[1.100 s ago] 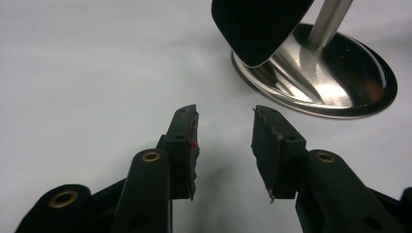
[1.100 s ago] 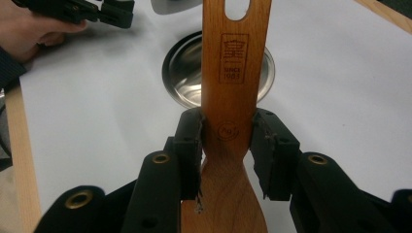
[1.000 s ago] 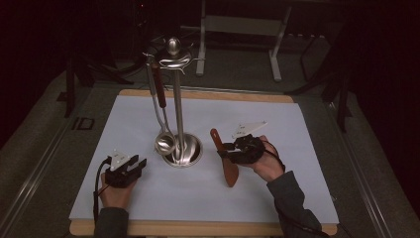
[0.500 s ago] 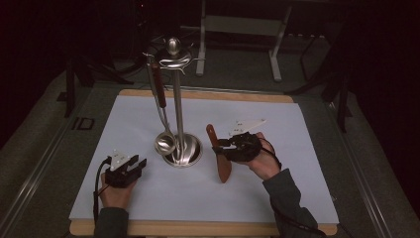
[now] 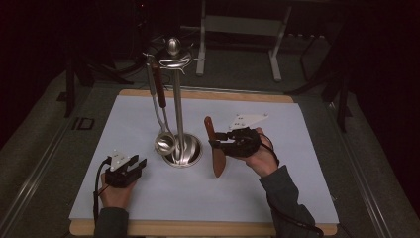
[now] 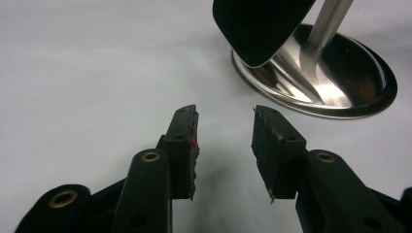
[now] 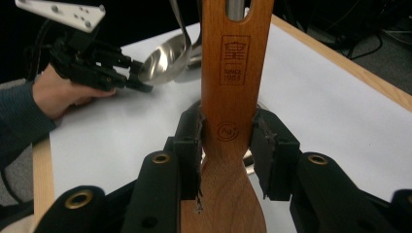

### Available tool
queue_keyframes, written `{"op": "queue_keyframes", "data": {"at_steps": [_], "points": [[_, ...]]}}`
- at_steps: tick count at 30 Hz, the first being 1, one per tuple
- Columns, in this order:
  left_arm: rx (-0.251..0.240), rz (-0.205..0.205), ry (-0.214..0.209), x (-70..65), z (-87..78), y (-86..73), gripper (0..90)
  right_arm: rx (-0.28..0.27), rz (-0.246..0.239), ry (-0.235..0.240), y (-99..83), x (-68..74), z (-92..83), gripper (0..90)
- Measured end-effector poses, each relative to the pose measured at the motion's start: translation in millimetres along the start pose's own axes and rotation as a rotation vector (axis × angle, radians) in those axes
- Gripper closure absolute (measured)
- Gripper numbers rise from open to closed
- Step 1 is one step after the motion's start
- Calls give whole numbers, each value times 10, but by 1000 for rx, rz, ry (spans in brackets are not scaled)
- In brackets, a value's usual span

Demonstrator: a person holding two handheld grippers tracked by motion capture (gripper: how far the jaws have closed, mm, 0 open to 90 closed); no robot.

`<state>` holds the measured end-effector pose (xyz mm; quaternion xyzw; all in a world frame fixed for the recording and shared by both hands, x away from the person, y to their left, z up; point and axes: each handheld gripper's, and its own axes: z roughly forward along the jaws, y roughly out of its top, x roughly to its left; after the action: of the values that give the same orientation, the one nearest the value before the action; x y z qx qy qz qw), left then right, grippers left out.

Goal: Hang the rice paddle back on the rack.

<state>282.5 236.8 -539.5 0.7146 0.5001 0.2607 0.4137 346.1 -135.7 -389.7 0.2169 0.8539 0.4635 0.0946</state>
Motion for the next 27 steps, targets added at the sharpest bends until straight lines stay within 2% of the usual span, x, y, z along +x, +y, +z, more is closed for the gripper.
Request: {"op": "queue_keyframes", "data": {"at_steps": [13,27], "points": [[0,0,0,1,-1,0,617,-59,0,9,155,56,-17,660],[0,0,1,0,0,0,617,-97,7,0,270,92,-46,660]]}}
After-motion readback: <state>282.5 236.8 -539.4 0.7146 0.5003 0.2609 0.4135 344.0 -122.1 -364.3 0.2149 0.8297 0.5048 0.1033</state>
